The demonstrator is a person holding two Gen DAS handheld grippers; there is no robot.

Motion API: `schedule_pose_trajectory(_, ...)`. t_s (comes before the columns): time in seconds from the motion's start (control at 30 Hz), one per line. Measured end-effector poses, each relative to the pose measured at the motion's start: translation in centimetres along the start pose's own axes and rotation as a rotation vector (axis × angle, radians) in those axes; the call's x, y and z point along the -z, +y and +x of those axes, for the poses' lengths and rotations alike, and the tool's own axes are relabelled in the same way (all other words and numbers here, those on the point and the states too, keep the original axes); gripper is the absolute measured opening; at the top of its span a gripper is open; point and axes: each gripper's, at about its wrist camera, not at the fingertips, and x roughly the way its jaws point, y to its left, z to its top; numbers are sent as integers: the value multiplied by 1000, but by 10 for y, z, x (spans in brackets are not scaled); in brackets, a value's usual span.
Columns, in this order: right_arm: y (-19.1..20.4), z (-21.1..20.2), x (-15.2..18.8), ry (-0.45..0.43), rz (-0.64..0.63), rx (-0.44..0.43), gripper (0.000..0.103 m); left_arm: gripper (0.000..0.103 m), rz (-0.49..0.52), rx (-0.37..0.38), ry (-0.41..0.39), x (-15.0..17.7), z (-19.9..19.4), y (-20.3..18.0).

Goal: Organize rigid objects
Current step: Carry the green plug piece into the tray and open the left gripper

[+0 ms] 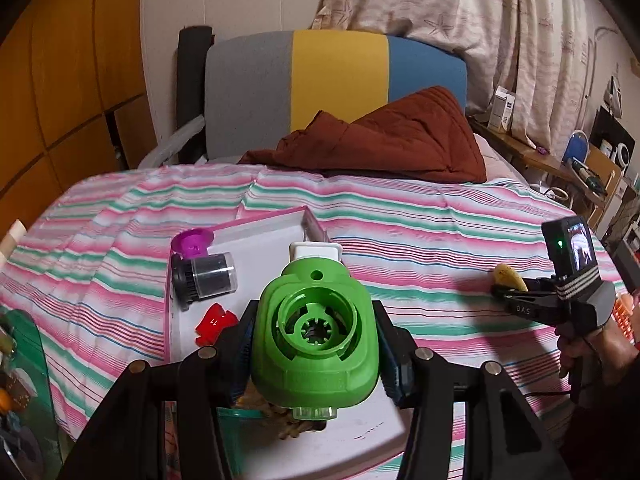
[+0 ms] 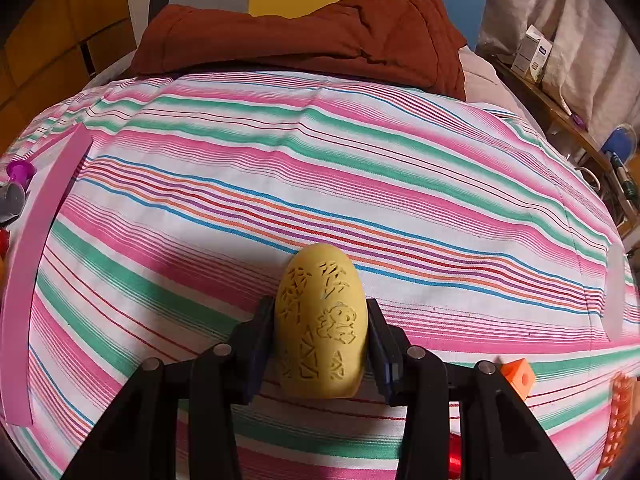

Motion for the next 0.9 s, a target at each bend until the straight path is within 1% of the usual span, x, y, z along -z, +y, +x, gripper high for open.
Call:
schedule_pose_trajectory(0.1, 0, 1, 0, 1, 1, -2, 44, 53, -56, 26, 27, -10, 6, 18)
schedule_pose_trajectory(0.2, 0, 0, 1, 2, -1, -2, 44, 53, -104, 20, 46, -20, 15, 38)
schedule_pose_trajectory(0.27, 0, 0, 0, 4, -4, -3, 44, 53, -122, 33, 65, -28, 26, 50)
schedule_pose_trajectory(0.37, -1, 0, 1, 6, -1, -4, 44, 53, -170, 68, 122, -40, 47, 66)
schedule_pose_trajectory(0.53, 0, -1, 1, 8, -1, 1, 44, 52, -218, 53, 190, -52, 84, 79)
schedule_pose_trajectory(0.6, 1, -1, 0, 10, -4, 2, 44, 53, -228, 65, 225, -54, 99, 78)
schedule_pose_trajectory(0.7, 2, 0, -1, 13, -6, 2, 44, 53, -214, 54, 255, -55, 117, 73)
schedule_pose_trajectory(0.73, 2, 0, -1, 13, -7, 3, 44, 52, -208, 44, 260, -55, 123, 70)
schedule_pose_trajectory(0.77, 2, 0, -1, 14, -9, 4, 44, 53, -193, 28, 243, -56, 124, 68)
schedule_pose_trajectory(0.83, 2, 1, -2, 16, -11, 4, 44, 53, -157, 7, 238, -58, 128, 63)
schedule_pose_trajectory(0.9, 2, 2, -3, 18, -12, 6, 44, 53, -149, 12, 253, -58, 132, 60)
